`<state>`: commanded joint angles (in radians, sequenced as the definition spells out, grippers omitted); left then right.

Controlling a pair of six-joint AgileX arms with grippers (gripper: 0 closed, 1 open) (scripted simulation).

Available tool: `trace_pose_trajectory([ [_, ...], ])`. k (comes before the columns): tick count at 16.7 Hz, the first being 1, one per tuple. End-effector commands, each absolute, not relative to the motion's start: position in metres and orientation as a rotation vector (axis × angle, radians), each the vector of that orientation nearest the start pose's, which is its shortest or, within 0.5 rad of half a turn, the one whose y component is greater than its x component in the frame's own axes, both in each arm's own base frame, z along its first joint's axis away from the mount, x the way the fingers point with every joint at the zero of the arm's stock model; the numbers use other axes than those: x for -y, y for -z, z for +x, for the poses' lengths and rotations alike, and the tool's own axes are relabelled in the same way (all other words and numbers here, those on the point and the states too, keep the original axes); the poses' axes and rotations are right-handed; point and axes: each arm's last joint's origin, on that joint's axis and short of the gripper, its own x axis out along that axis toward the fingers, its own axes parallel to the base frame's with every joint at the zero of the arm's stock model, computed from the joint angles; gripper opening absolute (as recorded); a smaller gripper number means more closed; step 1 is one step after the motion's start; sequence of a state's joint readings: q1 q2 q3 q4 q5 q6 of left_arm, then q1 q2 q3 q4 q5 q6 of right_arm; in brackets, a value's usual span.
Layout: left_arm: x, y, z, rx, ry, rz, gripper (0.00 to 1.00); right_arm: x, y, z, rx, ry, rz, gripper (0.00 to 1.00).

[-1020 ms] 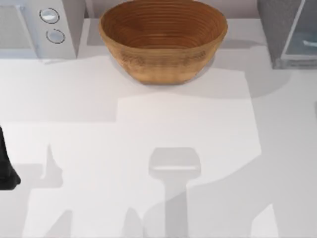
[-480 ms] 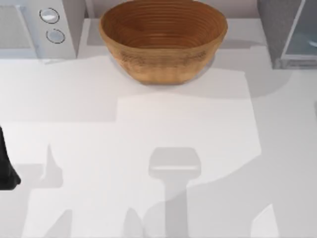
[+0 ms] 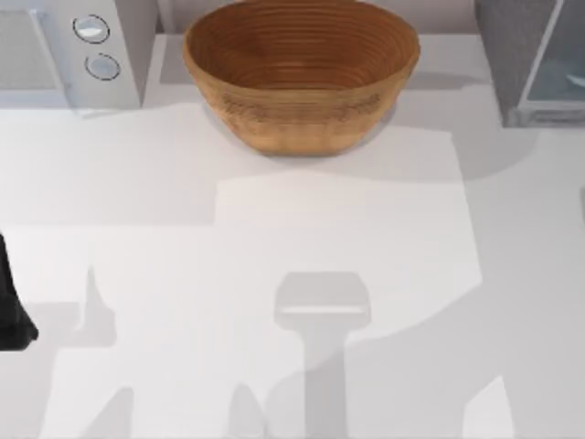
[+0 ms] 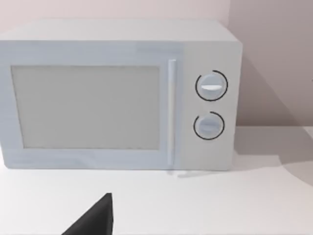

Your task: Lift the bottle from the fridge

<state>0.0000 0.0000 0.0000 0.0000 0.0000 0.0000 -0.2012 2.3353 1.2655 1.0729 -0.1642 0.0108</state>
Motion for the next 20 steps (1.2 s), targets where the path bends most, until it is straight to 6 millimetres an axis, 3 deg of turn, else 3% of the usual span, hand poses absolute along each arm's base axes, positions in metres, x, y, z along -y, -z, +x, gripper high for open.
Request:
trace_pose_trajectory([
  [7,0.001,-0.160,0.106,0.000,0.000,0.000,1.00,0.087,-0.105,0.469,0.001,0.013,0.000,0.00],
  [14,0.001,-0.160,0.106,0.000,0.000,0.000,1.00,0.087,-0.152,0.468,-0.001,0.013,0.001,0.00],
  [20,0.001,-0.160,0.106,0.000,0.000,0.000,1.00,0.087,-0.153,0.465,-0.001,0.013,0.001,0.00],
])
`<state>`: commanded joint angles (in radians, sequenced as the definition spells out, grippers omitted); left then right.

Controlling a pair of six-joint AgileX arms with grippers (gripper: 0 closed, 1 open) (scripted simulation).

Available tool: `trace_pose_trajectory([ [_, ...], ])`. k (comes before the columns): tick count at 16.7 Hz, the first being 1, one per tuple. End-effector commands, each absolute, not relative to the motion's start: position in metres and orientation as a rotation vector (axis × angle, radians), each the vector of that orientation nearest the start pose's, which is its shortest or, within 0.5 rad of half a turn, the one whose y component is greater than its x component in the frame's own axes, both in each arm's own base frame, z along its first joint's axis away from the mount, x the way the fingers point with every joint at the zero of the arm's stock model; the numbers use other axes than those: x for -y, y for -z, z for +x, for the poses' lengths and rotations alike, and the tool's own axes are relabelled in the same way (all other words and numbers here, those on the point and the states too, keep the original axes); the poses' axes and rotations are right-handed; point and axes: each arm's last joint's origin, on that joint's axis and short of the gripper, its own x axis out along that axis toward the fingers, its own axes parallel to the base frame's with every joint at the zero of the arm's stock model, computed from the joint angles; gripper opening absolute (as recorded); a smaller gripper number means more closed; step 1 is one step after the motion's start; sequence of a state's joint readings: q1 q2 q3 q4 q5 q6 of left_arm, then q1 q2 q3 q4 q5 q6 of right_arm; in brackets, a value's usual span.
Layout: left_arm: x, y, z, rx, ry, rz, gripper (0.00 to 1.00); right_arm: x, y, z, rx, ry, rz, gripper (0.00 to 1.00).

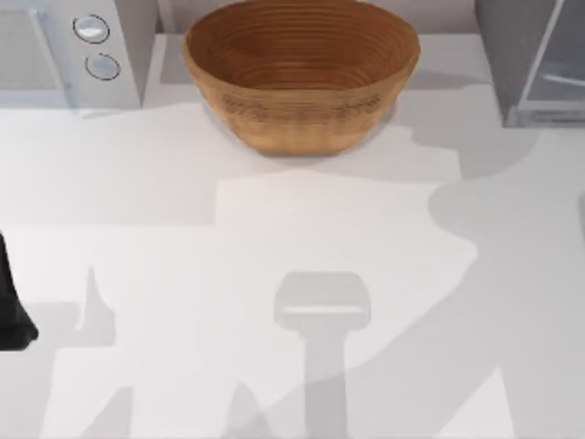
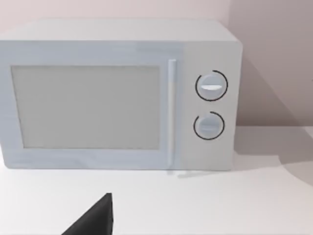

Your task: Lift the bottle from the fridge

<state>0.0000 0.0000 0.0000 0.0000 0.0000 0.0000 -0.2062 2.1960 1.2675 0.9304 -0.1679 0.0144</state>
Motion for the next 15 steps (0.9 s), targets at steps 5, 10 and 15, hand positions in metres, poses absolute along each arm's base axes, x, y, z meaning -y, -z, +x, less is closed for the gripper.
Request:
trace_pose_trajectory([
  [5,0.001,-0.160,0.106,0.000,0.000,0.000,1.00,0.089,-0.153,0.424,-0.006,0.018,0.000,0.00],
  [10,0.001,-0.160,0.106,0.000,0.000,0.000,1.00,0.086,-0.151,0.374,-0.010,0.014,0.004,0.00],
  [15,0.001,-0.160,0.106,0.000,0.000,0.000,1.00,0.084,-0.150,0.370,-0.008,0.008,0.006,0.00],
])
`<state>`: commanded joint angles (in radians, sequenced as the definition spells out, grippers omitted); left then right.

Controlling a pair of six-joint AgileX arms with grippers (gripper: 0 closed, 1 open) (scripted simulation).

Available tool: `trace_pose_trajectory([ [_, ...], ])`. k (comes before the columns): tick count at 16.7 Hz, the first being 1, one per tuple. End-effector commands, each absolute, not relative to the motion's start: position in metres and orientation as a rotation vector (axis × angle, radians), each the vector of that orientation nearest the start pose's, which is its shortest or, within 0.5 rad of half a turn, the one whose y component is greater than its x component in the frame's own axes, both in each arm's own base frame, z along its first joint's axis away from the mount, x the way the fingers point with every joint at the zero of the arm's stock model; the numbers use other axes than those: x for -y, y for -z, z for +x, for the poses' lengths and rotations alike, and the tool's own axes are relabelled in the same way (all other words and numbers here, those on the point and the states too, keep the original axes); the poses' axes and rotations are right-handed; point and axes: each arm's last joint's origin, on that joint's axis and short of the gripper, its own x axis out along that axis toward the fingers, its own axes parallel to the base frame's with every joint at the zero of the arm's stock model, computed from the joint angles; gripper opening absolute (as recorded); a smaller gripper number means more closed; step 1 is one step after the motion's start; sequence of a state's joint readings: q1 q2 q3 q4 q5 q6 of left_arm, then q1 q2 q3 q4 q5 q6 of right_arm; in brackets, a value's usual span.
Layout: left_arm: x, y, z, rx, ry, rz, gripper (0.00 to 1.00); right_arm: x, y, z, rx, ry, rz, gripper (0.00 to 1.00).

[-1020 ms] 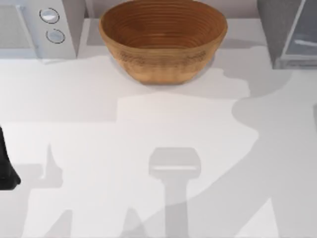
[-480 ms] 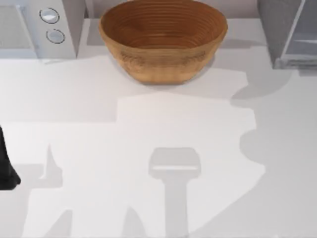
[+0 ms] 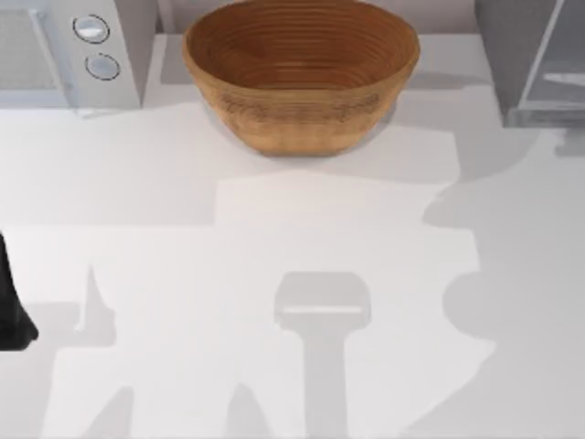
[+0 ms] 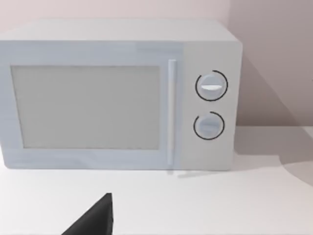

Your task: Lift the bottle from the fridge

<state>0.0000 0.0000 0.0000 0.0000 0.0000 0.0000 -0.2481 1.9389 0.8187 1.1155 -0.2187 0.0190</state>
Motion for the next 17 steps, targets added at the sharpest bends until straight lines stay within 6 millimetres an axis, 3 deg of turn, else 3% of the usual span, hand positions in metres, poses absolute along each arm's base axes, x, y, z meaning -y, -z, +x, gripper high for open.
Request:
trace_pose_trajectory([
  [4,0.001,-0.160,0.106,0.000,0.000,0.000,1.00,0.079,-0.162,0.362,-0.006,0.008,0.004,0.00],
  [8,0.001,-0.160,0.106,0.000,0.000,0.000,1.00,0.063,-0.200,0.330,0.010,0.009,-0.003,0.00],
  [13,0.001,-0.160,0.106,0.000,0.000,0.000,1.00,0.035,-0.245,0.252,0.045,0.010,-0.013,0.00],
  [17,0.001,-0.160,0.106,0.000,0.000,0.000,1.00,0.017,-0.244,0.181,0.058,0.010,-0.012,0.00],
])
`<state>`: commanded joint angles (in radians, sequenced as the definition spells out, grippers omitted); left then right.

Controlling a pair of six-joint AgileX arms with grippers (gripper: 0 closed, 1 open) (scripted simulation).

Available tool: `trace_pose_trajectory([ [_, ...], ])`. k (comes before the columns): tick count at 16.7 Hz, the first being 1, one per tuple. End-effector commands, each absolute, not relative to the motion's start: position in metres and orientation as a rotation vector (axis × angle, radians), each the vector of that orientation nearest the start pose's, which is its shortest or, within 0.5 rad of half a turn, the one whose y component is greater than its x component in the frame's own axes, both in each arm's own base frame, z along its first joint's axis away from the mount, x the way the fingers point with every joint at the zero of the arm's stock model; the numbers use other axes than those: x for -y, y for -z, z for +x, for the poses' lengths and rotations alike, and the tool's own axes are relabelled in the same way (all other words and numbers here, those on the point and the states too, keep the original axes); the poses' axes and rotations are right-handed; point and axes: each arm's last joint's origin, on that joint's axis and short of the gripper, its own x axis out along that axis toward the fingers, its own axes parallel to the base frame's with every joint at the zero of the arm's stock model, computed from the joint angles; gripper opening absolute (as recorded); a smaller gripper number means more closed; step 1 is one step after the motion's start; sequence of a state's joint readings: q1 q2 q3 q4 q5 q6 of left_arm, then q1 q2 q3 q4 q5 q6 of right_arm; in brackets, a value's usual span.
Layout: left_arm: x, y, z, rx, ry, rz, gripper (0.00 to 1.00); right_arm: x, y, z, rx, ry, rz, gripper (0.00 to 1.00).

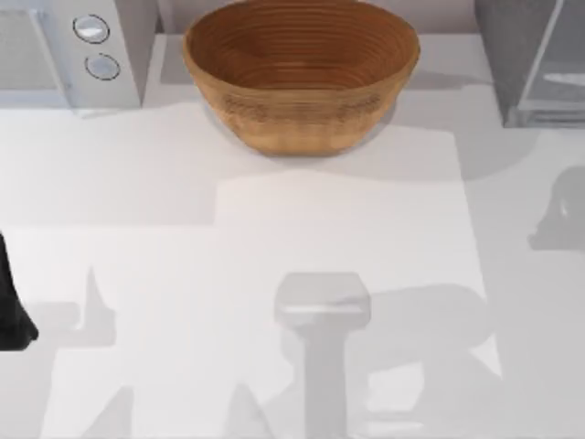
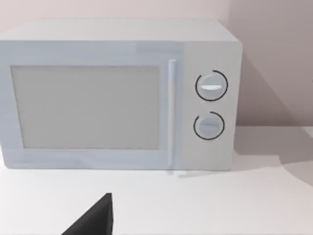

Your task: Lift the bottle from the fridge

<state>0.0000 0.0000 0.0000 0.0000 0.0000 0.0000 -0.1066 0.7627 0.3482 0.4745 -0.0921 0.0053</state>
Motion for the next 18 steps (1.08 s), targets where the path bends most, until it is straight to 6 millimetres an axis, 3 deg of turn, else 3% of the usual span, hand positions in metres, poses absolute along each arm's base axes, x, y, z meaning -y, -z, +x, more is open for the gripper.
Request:
trace_pose_trajectory([
  [4,0.001,-0.160,0.106,0.000,0.000,0.000,1.00,0.007,-0.214,0.131,0.054,0.007,-0.007,0.00],
  [7,0.001,-0.160,0.106,0.000,0.000,0.000,1.00,0.003,-0.186,0.113,0.037,0.003,-0.003,0.00],
  [11,0.001,-0.160,0.106,0.000,0.000,0.000,1.00,0.001,-0.162,0.106,0.003,0.000,0.000,0.00],
  [18,0.001,-0.160,0.106,0.000,0.000,0.000,1.00,0.001,-0.161,0.106,0.002,0.002,0.002,0.00],
])
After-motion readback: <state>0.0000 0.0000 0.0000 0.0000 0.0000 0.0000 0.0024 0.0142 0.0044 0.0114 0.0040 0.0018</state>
